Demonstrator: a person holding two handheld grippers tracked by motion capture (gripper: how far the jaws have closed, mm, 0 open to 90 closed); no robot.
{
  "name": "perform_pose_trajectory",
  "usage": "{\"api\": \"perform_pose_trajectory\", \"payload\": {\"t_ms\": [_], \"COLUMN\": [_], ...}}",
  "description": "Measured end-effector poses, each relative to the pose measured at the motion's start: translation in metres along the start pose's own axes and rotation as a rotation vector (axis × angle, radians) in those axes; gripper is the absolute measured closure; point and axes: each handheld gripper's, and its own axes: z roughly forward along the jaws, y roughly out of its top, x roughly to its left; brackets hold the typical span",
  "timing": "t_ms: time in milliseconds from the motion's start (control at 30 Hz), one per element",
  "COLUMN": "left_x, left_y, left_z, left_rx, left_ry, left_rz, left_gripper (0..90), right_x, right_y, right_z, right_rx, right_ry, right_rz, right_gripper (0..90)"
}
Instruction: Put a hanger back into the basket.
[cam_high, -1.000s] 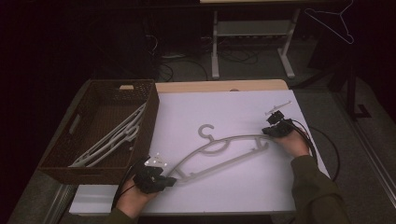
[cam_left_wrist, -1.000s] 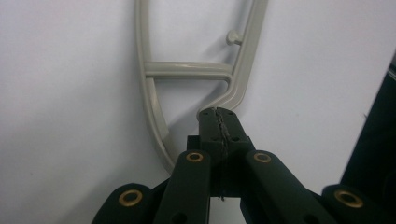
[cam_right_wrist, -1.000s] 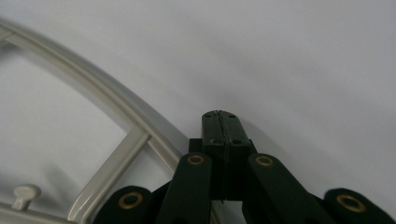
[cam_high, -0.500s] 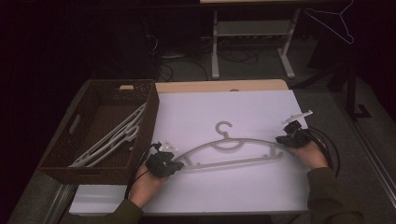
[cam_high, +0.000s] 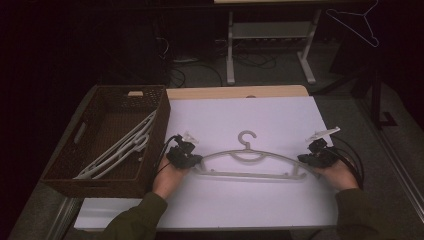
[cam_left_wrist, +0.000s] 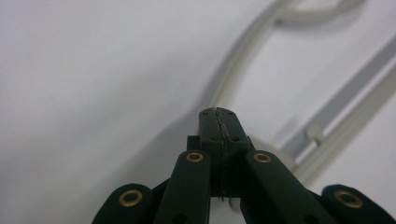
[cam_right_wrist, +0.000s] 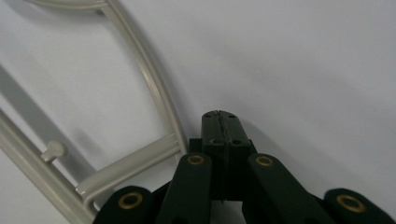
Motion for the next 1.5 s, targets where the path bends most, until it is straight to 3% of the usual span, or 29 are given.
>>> {"api": "perform_pose_trajectory", "payload": {"t_ms": [133, 300, 500, 533, 900, 1367, 1500], "left_x": [0.006, -0.001, 0.004, 0.007, 0.031, 0.054, 0.058], "left_y": [0.012, 0.009, 0.005, 0.005, 0.030, 0.062, 0.070], "left_z": [0.006, 0.002, 0.002, 0.003, 0.022, 0.046, 0.052], "left_rx": [-0.001, 0.017, 0.077, 0.066, 0.022, -0.013, -0.006], "left_ry": [-0.007, -0.019, 0.021, 0.004, 0.038, 0.064, 0.071], "left_rz": [-0.019, -0.009, 0.018, -0.010, -0.039, -0.076, -0.061], "left_gripper": [90.0, 90.0, 90.0, 90.0, 90.0, 90.0, 90.0], "right_x": [0.005, 0.007, 0.008, 0.008, 0.016, 0.047, 0.059], "right_y": [-0.004, -0.007, -0.012, -0.013, -0.020, -0.027, -0.029], "right_z": [-0.003, -0.004, -0.007, -0.008, -0.011, -0.013, -0.014], "right_rx": [0.004, -0.001, -0.001, 0.002, -0.001, 0.002, 0.004], "right_ry": [0.017, 0.018, 0.015, 0.015, 0.049, 0.144, 0.177], "right_rz": [-0.016, -0.015, -0.018, -0.015, -0.036, -0.113, -0.141], "right_gripper": [89.8, 89.8, 89.8, 89.8, 89.8, 89.8, 89.8]}}
